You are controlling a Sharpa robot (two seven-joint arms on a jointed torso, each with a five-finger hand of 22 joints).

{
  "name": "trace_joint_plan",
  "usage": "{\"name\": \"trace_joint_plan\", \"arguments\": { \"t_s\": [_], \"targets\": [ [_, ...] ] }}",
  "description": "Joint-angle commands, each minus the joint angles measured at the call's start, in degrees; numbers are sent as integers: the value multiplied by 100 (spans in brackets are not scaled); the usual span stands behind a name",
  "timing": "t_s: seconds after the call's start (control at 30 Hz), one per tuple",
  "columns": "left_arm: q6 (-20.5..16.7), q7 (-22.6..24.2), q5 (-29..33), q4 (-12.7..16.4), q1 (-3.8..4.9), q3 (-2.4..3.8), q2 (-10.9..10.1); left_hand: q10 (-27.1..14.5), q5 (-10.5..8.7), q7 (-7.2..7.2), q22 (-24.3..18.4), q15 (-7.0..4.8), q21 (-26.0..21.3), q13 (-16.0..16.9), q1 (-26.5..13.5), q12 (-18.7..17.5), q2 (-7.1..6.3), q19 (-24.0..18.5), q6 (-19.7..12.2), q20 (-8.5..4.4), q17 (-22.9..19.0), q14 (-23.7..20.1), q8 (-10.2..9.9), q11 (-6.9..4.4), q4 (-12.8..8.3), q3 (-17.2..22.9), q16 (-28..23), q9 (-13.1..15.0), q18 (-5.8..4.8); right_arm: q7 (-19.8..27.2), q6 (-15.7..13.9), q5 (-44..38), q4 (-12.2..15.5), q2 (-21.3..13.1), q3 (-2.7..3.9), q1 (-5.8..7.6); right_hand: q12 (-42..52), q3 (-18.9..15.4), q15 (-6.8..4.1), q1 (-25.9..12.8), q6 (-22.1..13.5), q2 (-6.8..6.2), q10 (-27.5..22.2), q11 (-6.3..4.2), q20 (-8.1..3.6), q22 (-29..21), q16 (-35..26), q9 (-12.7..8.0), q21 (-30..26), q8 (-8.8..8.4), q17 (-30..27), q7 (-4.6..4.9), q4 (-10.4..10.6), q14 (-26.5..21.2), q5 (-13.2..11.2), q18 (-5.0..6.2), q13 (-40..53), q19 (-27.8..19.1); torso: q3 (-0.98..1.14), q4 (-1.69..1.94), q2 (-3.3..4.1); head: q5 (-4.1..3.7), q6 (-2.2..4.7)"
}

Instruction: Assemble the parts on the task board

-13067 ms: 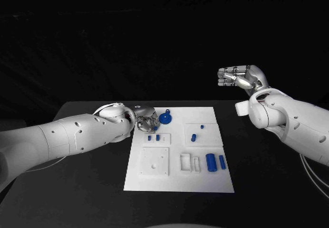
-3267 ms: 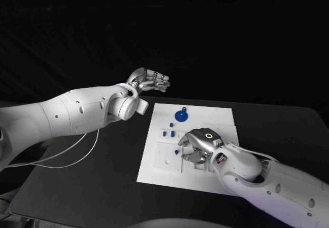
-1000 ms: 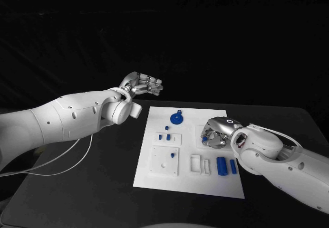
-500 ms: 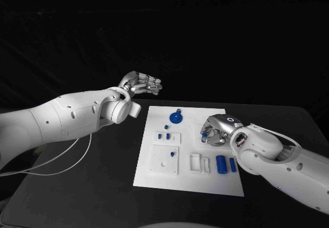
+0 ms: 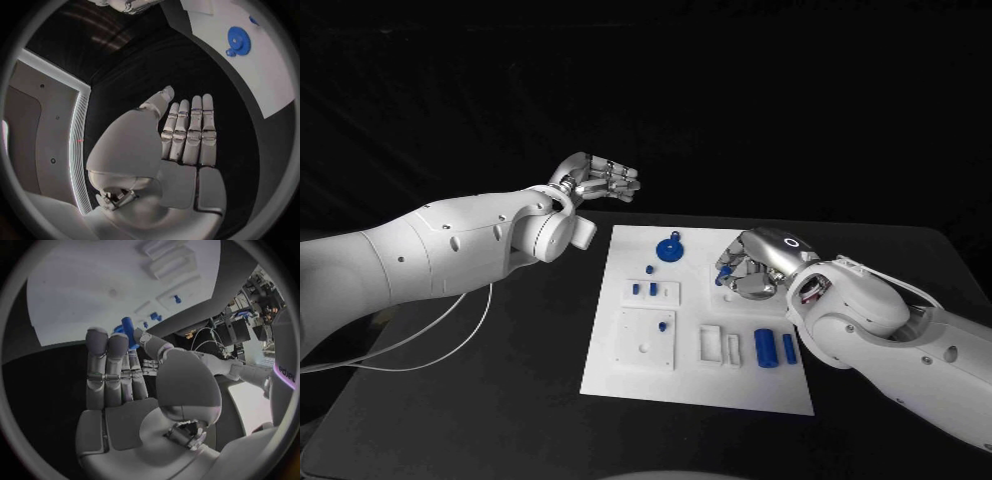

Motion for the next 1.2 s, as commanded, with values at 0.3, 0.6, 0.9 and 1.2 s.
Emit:
{"name": "trace_joint_plan", "arguments": {
  "t_s": [0.3, 0.6, 0.9, 1.2],
  "targets": [
    [80, 35, 42, -50, -3, 3, 65, -26, -13, -9, -4, -2, 0, -6, 24, 17, 7, 23, -30, 1, -6, -33, -23, -14, 35, 1, -28, 0, 37, 339, -320, 160, 253, 140, -23, -8, -41, -43, -39, 91, 74, 52, 176, -127, -34, 7, -19, -5, -7, 17, 7, -22, 12, 13, 2, 86, -12, 232, -12, -7, -2, 143, -35],
    [96, 40, 65, -78, -11, 3, 125, -27, -13, -9, -30, -3, 4, -6, 36, 17, 14, 28, -33, -1, -5, -32, -23, -14, 50, 4, -28, 1, 37, 558, -297, 41, 290, 481, -377, -56, -45, -60, -37, 99, 69, 66, 169, -124, -29, 10, -23, -11, -19, 17, 11, -20, 0, 14, 3, 94, -12, 231, 4, 14, 1, 246, -105],
    [111, 40, 72, -85, -16, 3, 168, -27, -13, -9, -30, -3, 4, -6, 36, 17, 14, 28, -33, -1, -5, -32, -23, -14, 50, 4, -28, 1, 37, 717, -274, -122, 249, 760, -705, -81, -52, -83, -30, 104, 60, 76, 150, -116, -20, 3, -33, -25, -54, 17, 12, -14, -20, 12, 3, 104, -15, 225, -4, 5, 2, 357, -169],
    [127, 38, 73, -83, -18, 3, 187, -27, -13, -9, -30, -3, 4, -6, 36, 17, 14, 28, -33, -1, -5, -32, -23, -14, 50, 4, -28, 1, 37, 793, -253, -211, 207, 902, -879, -108, -55, -102, -31, 108, 64, 83, 152, -116, -20, 12, -33, -43, -50, 16, 15, -14, -30, 13, 3, 106, -16, 229, -4, 7, 4, 443, -215]
  ]
}}
